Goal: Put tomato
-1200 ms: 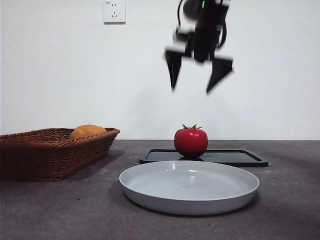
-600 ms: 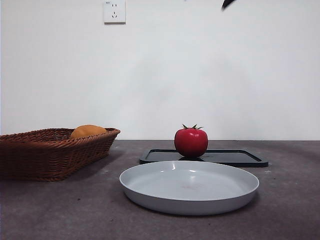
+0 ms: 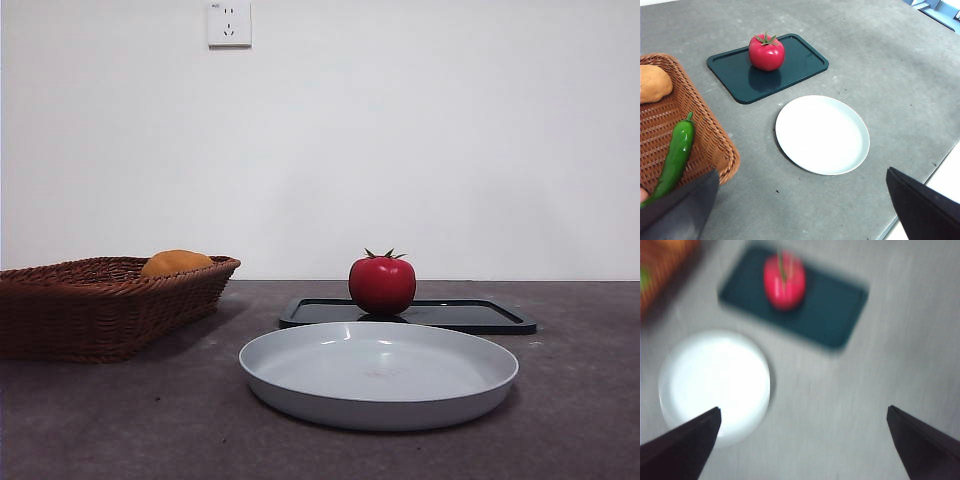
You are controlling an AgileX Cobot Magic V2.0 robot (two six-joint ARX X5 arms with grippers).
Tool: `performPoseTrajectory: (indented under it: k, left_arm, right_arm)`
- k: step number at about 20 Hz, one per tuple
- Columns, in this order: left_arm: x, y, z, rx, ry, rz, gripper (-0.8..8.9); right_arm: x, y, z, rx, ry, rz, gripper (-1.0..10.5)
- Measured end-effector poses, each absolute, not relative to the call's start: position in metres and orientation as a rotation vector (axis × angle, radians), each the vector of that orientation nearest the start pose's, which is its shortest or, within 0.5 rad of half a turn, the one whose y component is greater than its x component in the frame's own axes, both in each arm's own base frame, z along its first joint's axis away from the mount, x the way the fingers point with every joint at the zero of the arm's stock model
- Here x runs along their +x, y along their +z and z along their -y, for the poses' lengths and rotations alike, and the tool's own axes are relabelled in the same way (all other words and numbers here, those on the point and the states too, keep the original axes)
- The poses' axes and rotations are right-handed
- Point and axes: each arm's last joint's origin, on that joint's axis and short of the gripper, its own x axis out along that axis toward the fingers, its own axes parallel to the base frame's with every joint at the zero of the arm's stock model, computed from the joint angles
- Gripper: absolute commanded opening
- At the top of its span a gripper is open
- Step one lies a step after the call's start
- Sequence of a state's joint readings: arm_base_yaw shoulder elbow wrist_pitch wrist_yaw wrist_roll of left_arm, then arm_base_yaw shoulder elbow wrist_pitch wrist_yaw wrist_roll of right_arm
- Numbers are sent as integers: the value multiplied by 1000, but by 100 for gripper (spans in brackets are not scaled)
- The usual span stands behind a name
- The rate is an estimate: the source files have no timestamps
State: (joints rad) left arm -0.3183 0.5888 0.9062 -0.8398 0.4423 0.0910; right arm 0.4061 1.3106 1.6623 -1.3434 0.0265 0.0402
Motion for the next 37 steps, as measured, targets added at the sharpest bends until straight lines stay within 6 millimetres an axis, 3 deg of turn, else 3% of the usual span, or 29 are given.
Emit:
performPoseTrajectory:
  k: [3, 9, 12, 15, 21, 22, 24, 25, 37]
  left_arm:
    - [87, 337, 42, 51, -766, -500, 658]
    - [87, 337, 42, 51, -766, -500, 658]
    - [87, 337, 42, 51, -766, -500, 658]
    - [87, 337, 42, 51, -766, -500, 658]
    - [87, 337, 42, 51, -766, -500, 641]
    - [87, 337, 42, 51, -766, -499, 512]
    - [87, 337, 42, 51, -766, -501, -3]
    - [87, 337, 42, 51, -766, -502, 35]
    - [87, 337, 42, 48, -766, -503, 30]
  right_arm:
    - [164, 377, -71, -178, 349, -1049, 571]
    - [106, 332, -50, -25, 502, -698, 571]
    - [78, 322, -39, 27, 520, -587, 571]
    - [56, 325, -29, 52, 529, -478, 571]
    - [51, 327, -27, 57, 532, -445, 568]
    - [51, 327, -27, 57, 532, -445, 485]
    - [51, 327, -27, 64, 530, -448, 12]
    - [51, 327, -27, 64, 530, -447, 18]
    - [51, 329, -27, 67, 534, -425, 17]
